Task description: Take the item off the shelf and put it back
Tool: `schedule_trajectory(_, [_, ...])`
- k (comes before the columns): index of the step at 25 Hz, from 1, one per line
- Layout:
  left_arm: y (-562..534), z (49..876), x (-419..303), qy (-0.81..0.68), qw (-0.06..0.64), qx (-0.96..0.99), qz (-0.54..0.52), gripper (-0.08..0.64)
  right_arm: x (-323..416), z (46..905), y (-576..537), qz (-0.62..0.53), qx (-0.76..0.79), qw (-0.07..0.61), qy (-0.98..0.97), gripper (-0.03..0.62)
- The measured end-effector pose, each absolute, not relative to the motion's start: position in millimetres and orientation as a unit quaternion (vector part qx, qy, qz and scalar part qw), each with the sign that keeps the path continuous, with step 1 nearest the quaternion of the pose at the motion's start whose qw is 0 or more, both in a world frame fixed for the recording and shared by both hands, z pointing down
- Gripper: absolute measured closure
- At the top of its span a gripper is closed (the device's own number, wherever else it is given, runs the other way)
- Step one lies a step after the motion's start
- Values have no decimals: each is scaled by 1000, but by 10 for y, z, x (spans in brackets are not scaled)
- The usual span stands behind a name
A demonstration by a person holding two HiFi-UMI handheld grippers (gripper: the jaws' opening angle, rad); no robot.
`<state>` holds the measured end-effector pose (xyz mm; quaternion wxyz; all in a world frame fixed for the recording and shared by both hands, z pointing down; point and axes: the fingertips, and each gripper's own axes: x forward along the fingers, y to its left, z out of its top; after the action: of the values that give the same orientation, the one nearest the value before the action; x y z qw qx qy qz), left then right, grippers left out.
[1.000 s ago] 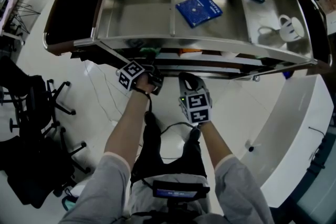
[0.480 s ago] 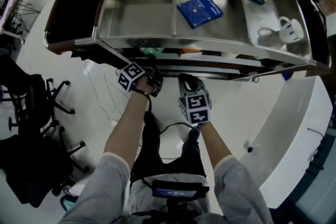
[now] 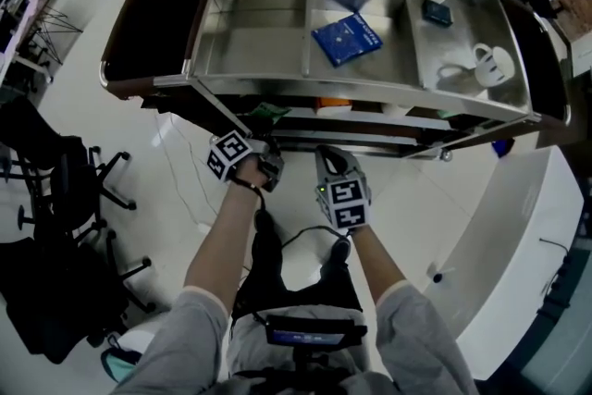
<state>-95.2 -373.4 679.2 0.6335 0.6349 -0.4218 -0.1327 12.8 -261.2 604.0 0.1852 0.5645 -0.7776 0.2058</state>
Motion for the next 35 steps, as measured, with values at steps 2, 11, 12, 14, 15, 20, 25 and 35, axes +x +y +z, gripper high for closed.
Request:
schedule_trajectory(2, [-3606,6641,-980,-416,633,637,-140,554,130,5950,-2518,203,562,184,-780,583])
schedule_trajectory(11, [-2915,5804,-1136,-387,613,664,-183,554,188,5491,-1974,194,549,163,-797,583])
schedule_trajectory(12, [-2826,5704,-1142,-382,610,670,-185,554,196,5443,-1908,190,547,161,-799,583])
schedule_trajectory(14, [-2648,5513,-1152,-372,604,679,-189,554,220,5351,-1777,186,544,158,-803,583])
schedule_trajectory(15, [-2563,5429,-1161,-368,602,682,-192,554,231,5297,-1715,186,543,153,-805,583])
schedule_trajectory(20, [-2217,5150,-1235,-360,592,692,-203,554,332,5110,-1456,188,540,127,-811,583])
schedule_trajectory(25, [-1996,4951,-1320,-354,581,697,-228,554,407,4923,-1237,175,534,120,-819,583])
schedule_trajectory(35, [-1763,4706,-1383,-343,570,703,-250,554,601,4861,-1008,178,544,101,-814,583])
